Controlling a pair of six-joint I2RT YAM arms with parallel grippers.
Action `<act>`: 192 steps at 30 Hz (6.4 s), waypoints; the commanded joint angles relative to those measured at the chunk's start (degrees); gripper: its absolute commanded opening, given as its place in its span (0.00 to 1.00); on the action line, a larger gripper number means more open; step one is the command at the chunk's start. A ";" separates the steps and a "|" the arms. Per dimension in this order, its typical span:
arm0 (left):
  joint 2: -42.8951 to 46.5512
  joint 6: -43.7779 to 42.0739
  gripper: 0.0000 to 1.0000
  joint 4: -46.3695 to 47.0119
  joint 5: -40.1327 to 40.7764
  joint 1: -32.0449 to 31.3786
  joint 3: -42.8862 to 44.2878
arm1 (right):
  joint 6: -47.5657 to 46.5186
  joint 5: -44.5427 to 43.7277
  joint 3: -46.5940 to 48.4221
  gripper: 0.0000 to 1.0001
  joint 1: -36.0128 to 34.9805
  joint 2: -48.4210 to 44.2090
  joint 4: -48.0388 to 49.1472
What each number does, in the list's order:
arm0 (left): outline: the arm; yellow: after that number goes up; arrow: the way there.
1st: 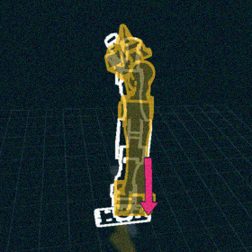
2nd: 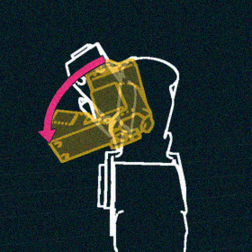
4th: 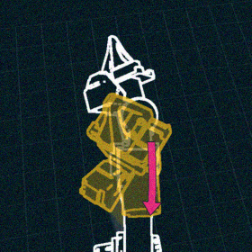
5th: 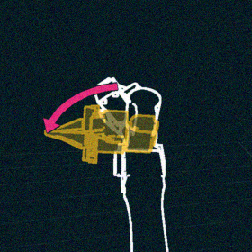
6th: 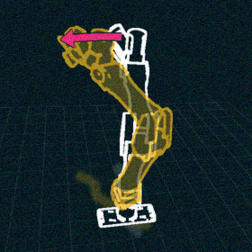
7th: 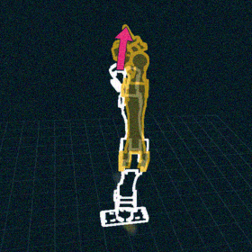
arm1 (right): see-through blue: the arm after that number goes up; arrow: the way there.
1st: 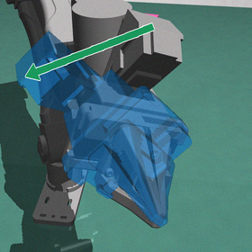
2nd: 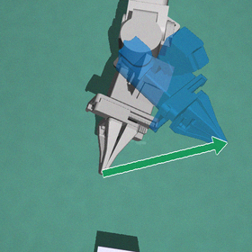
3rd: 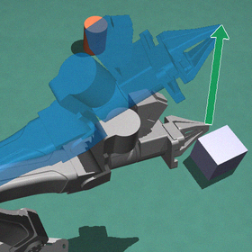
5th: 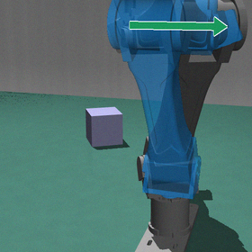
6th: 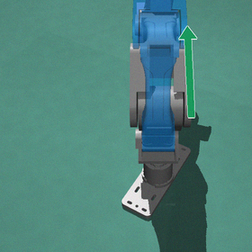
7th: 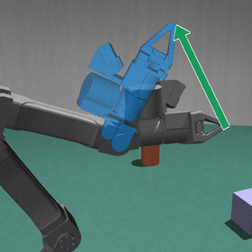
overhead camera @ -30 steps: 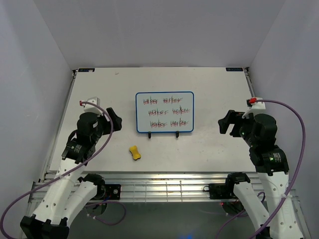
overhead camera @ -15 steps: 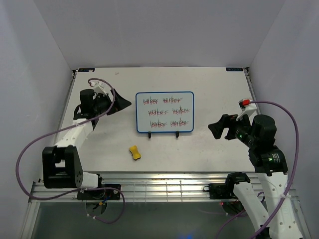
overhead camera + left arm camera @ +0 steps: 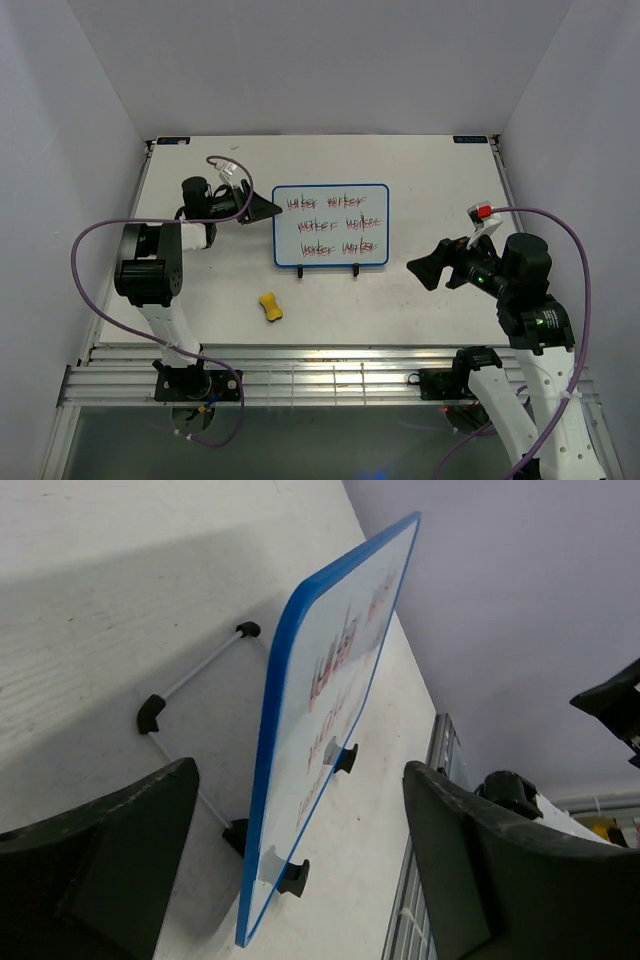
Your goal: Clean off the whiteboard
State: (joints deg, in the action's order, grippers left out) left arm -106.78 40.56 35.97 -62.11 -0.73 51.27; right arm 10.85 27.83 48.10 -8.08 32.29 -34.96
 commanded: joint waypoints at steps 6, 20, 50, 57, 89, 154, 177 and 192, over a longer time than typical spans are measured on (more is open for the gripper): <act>-5.27 1.46 0.76 9.12 -10.93 -2.17 6.21 | -1.18 2.84 1.47 0.92 -0.54 0.05 1.03; -10.63 3.47 0.31 14.65 -11.63 -4.45 7.54 | -0.48 3.02 0.51 0.94 -0.54 -0.04 1.21; 18.23 10.70 0.00 18.42 -0.94 -3.23 2.53 | 4.61 7.43 -1.34 0.98 -4.22 8.04 13.25; 40.64 -3.37 0.00 -15.11 26.92 -2.35 6.83 | 8.65 -17.34 1.12 1.00 -31.35 18.13 16.41; 58.44 -21.75 0.00 -67.34 71.78 -1.99 33.55 | 17.71 -44.45 44.37 0.63 -63.47 87.59 5.60; 64.76 13.59 0.00 -28.67 6.03 -8.14 -21.63 | 8.31 -32.58 15.18 0.27 -52.39 33.25 12.88; 66.35 9.81 0.00 -30.17 1.91 -11.13 -33.34 | 1.19 -35.92 21.78 0.19 -60.48 56.38 23.88; 65.56 8.40 0.00 -30.17 -0.65 -12.10 -33.25 | -4.26 -33.99 28.01 0.17 -59.78 63.06 24.33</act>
State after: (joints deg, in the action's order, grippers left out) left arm -42.57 48.23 -0.19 -51.79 -11.03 16.34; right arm 8.27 -7.05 72.66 -67.94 91.83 -15.53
